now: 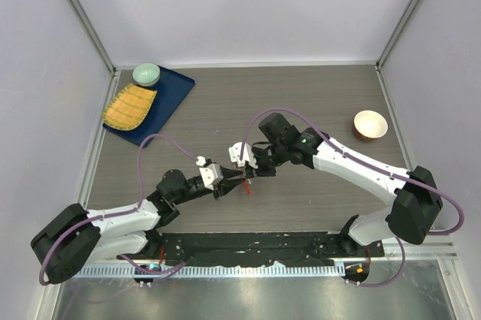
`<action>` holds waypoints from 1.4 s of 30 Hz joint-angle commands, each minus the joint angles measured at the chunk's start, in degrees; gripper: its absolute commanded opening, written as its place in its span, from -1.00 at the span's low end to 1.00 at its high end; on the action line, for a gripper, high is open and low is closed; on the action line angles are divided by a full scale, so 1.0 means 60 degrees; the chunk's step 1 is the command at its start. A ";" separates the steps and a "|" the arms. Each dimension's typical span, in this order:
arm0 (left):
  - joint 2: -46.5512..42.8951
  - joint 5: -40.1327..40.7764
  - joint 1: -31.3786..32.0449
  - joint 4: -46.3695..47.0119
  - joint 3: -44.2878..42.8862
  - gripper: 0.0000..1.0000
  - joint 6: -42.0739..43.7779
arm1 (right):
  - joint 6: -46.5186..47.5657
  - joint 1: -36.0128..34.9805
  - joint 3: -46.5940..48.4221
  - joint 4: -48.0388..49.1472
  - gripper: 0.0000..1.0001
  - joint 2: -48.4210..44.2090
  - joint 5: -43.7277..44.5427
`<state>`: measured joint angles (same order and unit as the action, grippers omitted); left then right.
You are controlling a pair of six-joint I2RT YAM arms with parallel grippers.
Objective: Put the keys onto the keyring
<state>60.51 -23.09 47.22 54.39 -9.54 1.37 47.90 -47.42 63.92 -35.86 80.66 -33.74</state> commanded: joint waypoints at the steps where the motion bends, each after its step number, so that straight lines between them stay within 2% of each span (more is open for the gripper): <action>1: 0.0022 0.0113 -0.0048 -0.0422 -0.0460 -0.45 0.0300 | 0.0044 -0.0036 -0.0004 0.0117 -0.99 -0.0260 -0.0134; 9: 0.0125 0.0245 -0.0048 -0.0760 -0.0578 -0.55 0.0329 | 0.0029 -0.0036 -0.0019 0.0146 -0.98 -0.0304 -0.0119; 14: 0.0125 0.0201 -0.0048 -0.0877 -0.0622 -0.98 0.0329 | 0.0029 -0.0036 -0.0019 0.0175 -0.98 -0.0319 -0.0134; 18: 0.0008 0.0201 -0.0048 -0.0979 -0.0622 -1.00 0.0344 | -0.0102 -0.0036 -0.0033 0.0219 -0.98 -0.0377 -0.0032; 23: -0.0387 0.0990 -0.0048 -0.0601 -0.0271 -1.00 0.0285 | -0.0906 -0.0036 -0.0412 0.0877 -0.61 -0.0801 0.0159; 26: -0.0564 0.1635 -0.0034 0.0261 0.0168 -1.00 0.0183 | -0.2252 -0.0036 -0.1273 0.2295 -0.45 -0.1533 0.0655; 27: -0.0593 0.1709 -0.0048 0.0469 0.0271 -1.00 0.0182 | -0.3227 -0.0036 -0.1568 0.2807 -0.39 -0.1810 0.1063; 28: -0.0593 0.1797 -0.0048 0.0645 0.0388 -1.00 0.0153 | -0.3774 -0.0036 -0.1847 0.3813 -0.32 -0.2277 0.1386; 29: -0.0593 0.1914 -0.0048 0.0951 0.0432 -1.00 0.0110 | -0.4461 -0.0036 -0.2343 0.4272 0.03 -0.2557 0.1708; 33: -0.0418 0.1886 -0.0034 0.1831 0.0608 -1.00 -0.0154 | -0.7172 -0.0022 -0.3590 0.6176 0.34 -0.3759 0.3217; 34: -0.0330 0.1857 -0.0033 0.2036 0.0652 -1.00 -0.0183 | -0.8193 -0.0022 -0.3912 0.7211 0.34 -0.4153 0.3510; 37: 0.0050 0.1871 -0.0033 0.3075 0.0668 -1.00 -0.0169 | -0.9079 -0.0022 -0.5056 0.8883 0.29 -0.4478 0.3994; 39: 0.0270 0.1726 -0.0033 0.3326 0.0580 -1.00 -0.0184 | -0.9477 -0.0022 -0.5263 0.9271 0.22 -0.4450 0.4026; 42: 0.0490 0.1637 -0.0033 0.3445 0.0258 -1.00 -0.0053 | -0.9375 -0.0022 -0.4839 0.8907 0.12 -0.4143 0.4363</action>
<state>62.15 -13.06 47.13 65.19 -5.37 0.36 -2.20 -47.44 32.67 8.75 54.76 -12.38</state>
